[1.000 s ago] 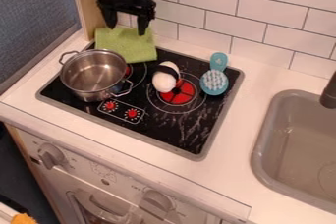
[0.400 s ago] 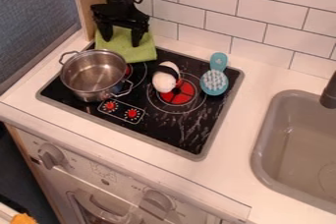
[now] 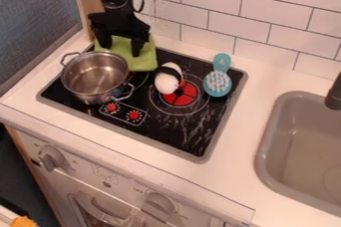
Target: Moved the towel to the right of the stove
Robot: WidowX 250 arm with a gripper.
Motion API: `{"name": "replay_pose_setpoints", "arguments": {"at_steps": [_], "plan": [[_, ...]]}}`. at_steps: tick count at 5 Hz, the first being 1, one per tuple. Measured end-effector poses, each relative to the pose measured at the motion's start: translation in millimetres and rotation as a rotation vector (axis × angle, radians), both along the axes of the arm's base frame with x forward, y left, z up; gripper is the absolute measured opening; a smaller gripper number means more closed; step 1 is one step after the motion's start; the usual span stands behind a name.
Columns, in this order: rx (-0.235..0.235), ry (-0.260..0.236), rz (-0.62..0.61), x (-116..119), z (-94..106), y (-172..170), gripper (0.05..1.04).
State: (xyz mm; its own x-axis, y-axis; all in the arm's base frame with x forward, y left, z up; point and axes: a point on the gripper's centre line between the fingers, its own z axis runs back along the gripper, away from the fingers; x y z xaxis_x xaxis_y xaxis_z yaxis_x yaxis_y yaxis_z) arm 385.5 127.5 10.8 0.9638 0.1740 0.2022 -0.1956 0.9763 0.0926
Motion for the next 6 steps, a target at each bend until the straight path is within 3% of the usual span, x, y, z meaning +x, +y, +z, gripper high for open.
{"name": "replay_pose_setpoints", "arguments": {"at_steps": [3,6], "plan": [[-0.009,-0.005,-0.122,-18,3.7,-81,0.999],[-0.025,-0.007,-0.273,-55,10.7,-159,0.999]]}}
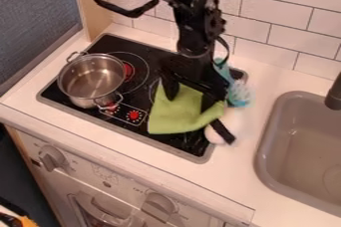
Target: Moved the towel to the right of the stove
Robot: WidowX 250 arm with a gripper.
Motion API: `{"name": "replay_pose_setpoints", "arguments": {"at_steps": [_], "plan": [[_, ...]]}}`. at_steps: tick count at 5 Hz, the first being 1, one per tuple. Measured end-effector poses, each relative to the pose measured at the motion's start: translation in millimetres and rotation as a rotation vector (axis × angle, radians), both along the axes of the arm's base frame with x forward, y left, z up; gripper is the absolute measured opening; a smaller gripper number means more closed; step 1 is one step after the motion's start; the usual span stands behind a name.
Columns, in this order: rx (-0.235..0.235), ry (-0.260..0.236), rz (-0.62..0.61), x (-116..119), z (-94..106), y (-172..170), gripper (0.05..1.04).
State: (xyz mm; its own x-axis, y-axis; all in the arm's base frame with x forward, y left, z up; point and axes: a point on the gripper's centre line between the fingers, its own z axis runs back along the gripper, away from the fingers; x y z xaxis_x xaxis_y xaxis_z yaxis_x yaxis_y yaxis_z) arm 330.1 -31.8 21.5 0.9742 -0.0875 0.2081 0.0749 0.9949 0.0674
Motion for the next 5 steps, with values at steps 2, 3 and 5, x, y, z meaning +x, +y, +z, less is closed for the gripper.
{"name": "replay_pose_setpoints", "arguments": {"at_steps": [2,3,5], "plan": [[0.008,-0.007,-0.001,-5,4.3,-1,0.999],[0.012,-0.036,0.019,-2,13.9,7,0.999],[0.006,-0.142,0.093,2,55.1,22,0.999]]}}
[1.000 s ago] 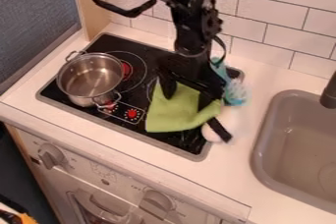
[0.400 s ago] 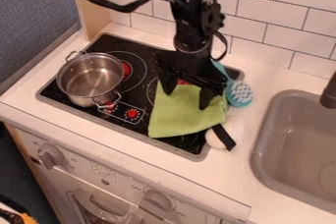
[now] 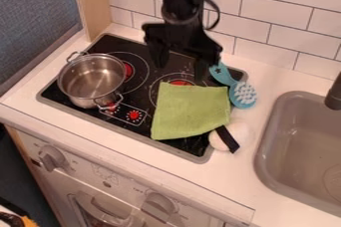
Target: Moved the towel to the right of the stove
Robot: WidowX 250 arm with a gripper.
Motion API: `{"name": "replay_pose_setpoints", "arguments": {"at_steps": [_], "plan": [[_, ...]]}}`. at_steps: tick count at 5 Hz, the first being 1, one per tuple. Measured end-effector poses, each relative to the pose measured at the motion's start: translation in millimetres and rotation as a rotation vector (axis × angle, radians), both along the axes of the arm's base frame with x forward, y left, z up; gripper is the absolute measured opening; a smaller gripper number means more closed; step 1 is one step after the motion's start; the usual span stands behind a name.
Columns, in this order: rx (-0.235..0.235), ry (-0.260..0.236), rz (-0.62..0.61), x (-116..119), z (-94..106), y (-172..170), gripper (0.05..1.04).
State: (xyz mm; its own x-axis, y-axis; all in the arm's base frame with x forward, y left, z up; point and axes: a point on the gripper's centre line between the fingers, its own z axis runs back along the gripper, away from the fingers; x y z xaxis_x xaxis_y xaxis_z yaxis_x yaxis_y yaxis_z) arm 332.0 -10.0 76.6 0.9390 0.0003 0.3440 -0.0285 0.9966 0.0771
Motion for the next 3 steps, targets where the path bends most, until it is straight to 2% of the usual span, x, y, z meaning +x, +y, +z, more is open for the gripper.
{"name": "replay_pose_setpoints", "arguments": {"at_steps": [1,2,3], "plan": [[-0.006,-0.09,0.022,-2,32.2,4,0.999],[0.004,-0.152,0.034,-8,48.0,8,0.999],[0.003,-0.151,0.037,-8,47.5,8,0.999]]}}
